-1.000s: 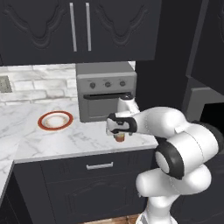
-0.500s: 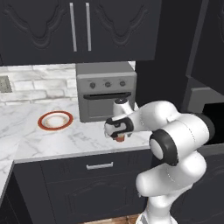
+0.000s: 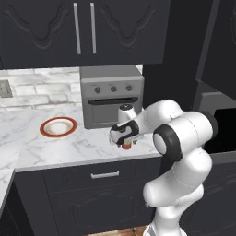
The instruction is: Restock the canned food cabinet by taking the new fresh canned food from the counter and placing it in the cabinet. Then, take the old canned food from the cabinet and place it on the counter.
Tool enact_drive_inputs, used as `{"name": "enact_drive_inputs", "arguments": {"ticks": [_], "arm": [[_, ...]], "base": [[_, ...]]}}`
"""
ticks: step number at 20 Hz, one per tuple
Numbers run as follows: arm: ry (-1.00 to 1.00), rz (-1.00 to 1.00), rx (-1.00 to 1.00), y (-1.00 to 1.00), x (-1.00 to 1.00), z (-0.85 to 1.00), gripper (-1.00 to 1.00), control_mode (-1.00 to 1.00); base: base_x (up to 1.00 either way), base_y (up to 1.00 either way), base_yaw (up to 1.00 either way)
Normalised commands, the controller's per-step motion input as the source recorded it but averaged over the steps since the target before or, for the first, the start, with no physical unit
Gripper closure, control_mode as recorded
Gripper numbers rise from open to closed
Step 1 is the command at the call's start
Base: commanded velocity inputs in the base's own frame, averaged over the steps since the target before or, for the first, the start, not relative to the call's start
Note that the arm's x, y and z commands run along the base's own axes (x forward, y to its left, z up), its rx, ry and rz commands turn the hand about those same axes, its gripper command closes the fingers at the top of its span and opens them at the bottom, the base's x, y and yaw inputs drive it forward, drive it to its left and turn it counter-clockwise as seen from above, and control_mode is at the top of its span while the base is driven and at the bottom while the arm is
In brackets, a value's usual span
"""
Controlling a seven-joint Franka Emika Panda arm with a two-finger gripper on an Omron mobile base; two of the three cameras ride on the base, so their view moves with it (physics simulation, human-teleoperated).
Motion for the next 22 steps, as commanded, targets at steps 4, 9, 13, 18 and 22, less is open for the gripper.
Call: {"name": "enact_drive_inputs", "arguments": {"ticks": [4, 9, 13, 18, 22], "arm": [[0.0, 0.0, 0.0, 0.0, 0.27, -0.14, -1.0, -1.0], [0.0, -0.01, 0.0, 0.0, 0.29, -0.15, -1.0, -1.0], [0.0, 0.0, 0.0, 0.0, 0.03, -0.02, 1.0, -1.0], [0.0, 0.0, 0.0, 0.0, -0.06, 0.0, 1.0, -1.0], [-0.03, 0.0, 0.0, 0.0, -0.55, 0.1, 1.0, -1.0]], "base": [[0.0, 0.0, 0.0], [0.0, 0.0, 0.0], [0.0, 0.0, 0.0], [0.0, 0.0, 0.0], [0.0, 0.0, 0.0]]}}
